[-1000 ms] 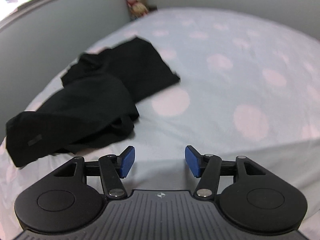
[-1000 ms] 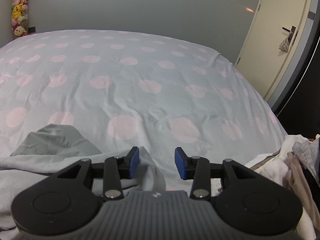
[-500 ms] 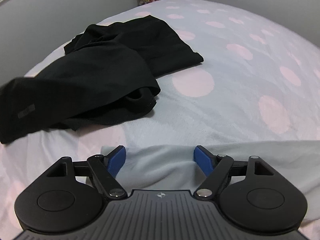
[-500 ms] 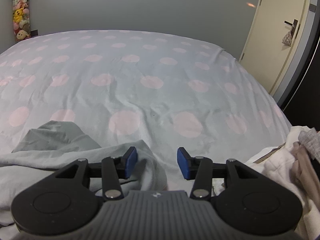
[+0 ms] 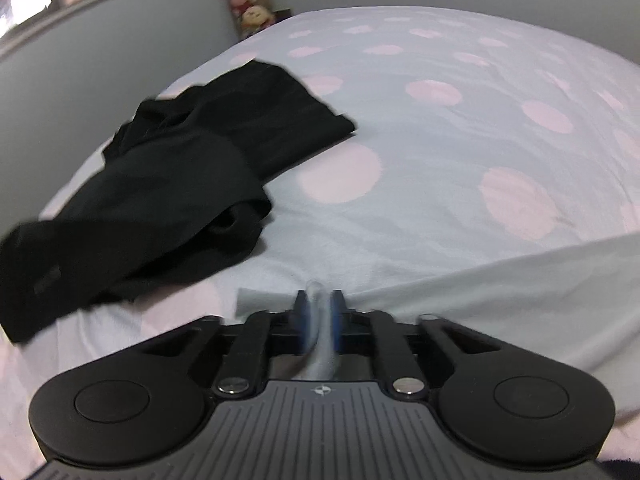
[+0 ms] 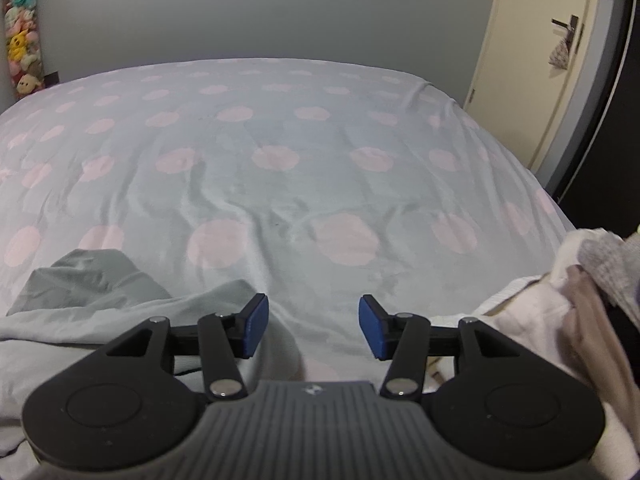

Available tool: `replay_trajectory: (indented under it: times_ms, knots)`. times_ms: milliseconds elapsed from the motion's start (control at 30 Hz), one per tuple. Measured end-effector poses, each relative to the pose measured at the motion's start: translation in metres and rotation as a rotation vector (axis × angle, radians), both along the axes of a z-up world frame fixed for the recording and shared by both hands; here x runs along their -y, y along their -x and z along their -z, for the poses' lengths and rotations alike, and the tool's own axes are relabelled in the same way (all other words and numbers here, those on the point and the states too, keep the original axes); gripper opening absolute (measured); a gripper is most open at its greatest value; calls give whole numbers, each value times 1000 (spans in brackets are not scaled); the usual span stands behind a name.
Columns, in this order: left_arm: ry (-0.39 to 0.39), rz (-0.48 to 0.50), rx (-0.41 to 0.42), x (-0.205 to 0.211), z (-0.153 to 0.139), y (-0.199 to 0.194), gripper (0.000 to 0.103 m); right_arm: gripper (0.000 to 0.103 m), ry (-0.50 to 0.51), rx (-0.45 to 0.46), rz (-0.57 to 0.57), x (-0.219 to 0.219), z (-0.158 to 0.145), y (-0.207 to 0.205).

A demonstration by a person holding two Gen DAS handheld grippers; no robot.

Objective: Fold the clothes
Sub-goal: 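Pinch a small piece of the grey shirt with the left gripper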

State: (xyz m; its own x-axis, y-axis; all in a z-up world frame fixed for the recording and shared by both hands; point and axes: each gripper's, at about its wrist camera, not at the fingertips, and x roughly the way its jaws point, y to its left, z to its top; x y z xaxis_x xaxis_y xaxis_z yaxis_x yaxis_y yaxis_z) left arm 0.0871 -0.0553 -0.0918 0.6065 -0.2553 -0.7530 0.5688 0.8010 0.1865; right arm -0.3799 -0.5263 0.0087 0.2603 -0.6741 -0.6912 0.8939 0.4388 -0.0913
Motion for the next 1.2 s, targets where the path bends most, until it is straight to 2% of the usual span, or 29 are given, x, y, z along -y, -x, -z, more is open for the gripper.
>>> replay_trajectory:
  times_ms: [167,333,533,700,767,833,1000,1033,1100,1200]
  knots:
    - [53,-53,43,-7,-22,-5,6,54,-28,33,-24,6,-2,12]
    - [83,-131,177,-30,-66,-16,6,54,-25,11,-51,7,1,12]
    - [45,-196,242,-59,-98,-35,6,54,-80,60,-103,7,7,0]
    - [20,-215,243,-69,-96,-39,6,54,-216,137,-215,0,12,-17]
    - [19,-220,235,-72,-93,-40,6,54,-279,139,-229,0,15,-23]
    - [16,-218,232,-73,-90,-39,6,54,-332,137,-215,-1,19,-24]
    - [20,-216,221,-74,-90,-40,6,52,-445,263,-154,7,28,-9]
    - [22,-215,218,-74,-90,-40,6,49,-471,289,-148,8,31,-7]
    - [26,-217,217,-75,-92,-39,6,16,-521,342,-136,9,38,-4]
    - [38,-219,222,-76,-99,-34,6,4,-464,389,-133,2,30,-2]
